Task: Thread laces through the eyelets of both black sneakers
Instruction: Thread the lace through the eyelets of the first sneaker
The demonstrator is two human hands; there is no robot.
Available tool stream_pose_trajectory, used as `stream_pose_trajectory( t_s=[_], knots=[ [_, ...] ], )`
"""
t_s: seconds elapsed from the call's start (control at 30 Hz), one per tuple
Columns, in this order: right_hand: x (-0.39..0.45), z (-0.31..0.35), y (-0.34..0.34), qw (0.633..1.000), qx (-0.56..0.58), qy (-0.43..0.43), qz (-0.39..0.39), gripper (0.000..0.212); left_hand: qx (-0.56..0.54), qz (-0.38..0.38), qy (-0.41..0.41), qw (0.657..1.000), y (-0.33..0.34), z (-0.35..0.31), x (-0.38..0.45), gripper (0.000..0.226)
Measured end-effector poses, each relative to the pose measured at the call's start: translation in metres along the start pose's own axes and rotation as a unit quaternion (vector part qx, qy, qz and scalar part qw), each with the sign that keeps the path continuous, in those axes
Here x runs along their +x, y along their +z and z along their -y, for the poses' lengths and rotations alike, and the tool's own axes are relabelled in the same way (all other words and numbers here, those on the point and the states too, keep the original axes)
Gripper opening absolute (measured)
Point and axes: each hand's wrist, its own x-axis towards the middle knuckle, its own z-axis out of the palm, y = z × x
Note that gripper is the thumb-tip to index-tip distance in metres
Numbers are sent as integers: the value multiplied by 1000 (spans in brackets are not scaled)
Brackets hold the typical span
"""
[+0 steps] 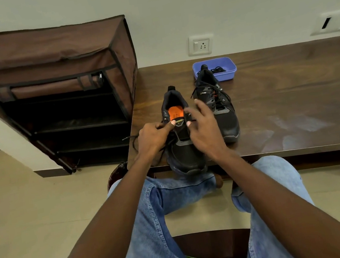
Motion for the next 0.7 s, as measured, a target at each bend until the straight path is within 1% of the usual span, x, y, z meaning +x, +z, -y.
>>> stream_pose_trajectory(
  t_s=[0.03, 0.07, 0.1, 0.13, 0.23, 0.27, 0.3, 0.33, 0.37, 0.43, 0.47, 0.5, 0.53, 0.57, 0.6, 0.63, 0.67, 0.7],
  knots=[
    [-1, -3, 6, 997, -47, -28, 55, 35, 11, 1, -7, 1000, 0, -2, 0, 49],
    [-3, -4, 9, 990, -89, -30, 106, 33, 22, 2, -14, 1000, 0, -5, 0, 51],
    [-5, -6, 12, 984, -114, -24, 137, 30, 36, 5, -18, 999, 0, -8, -1, 51],
    [-6, -7, 14, 982, -122, -23, 144, 26, 46, 14, -23, 999, -1, -10, -2, 50],
    [-7, -4, 12, 990, -90, -28, 102, 22, 27, 58, -32, 997, -5, -14, -3, 44],
    [-6, -1, 9, 994, -62, -1, 95, 21, 27, 70, -29, 997, -6, -15, -2, 42],
    [-6, 2, 6, 995, -34, 42, 84, 19, 37, 77, -22, 996, -7, -15, -1, 41],
    [-4, 4, 2, 994, -5, 97, 56, 18, 53, 79, -15, 995, -9, -15, 0, 41],
    [-1, 3, -2, 987, 26, 158, 11, 17, 67, 78, -5, 995, -9, -14, 1, 43],
    [5, -1, -13, 951, 94, 276, -104, 18, 66, 79, 13, 995, -10, -10, 1, 45],
    [8, -5, -17, 933, 109, 311, -145, 18, 55, 78, 20, 995, -10, -8, -1, 46],
    [9, -7, -21, 926, 99, 326, -163, 16, 51, 76, 26, 995, -10, -7, -1, 48],
    [8, -8, -21, 931, 67, 322, -161, 15, 58, 72, 36, 995, -9, -6, -2, 50],
    [5, -9, -21, 942, 18, 297, -154, 14, 77, 69, 47, 993, -9, -7, -2, 52],
    [3, -11, -19, 956, -40, 248, -149, 21, 95, 68, 54, 992, -10, -7, -1, 54],
    [0, -11, -17, 969, -92, 181, -140, 31, 101, 67, 55, 991, -11, -8, -1, 54],
    [-1, -8, -15, 980, -119, 107, -119, 39, 97, 70, 53, 991, -11, -8, 0, 54],
    [-2, -7, -11, 988, -122, 42, -82, 41, 86, 75, 50, 992, -12, -8, 0, 55]
  ],
)
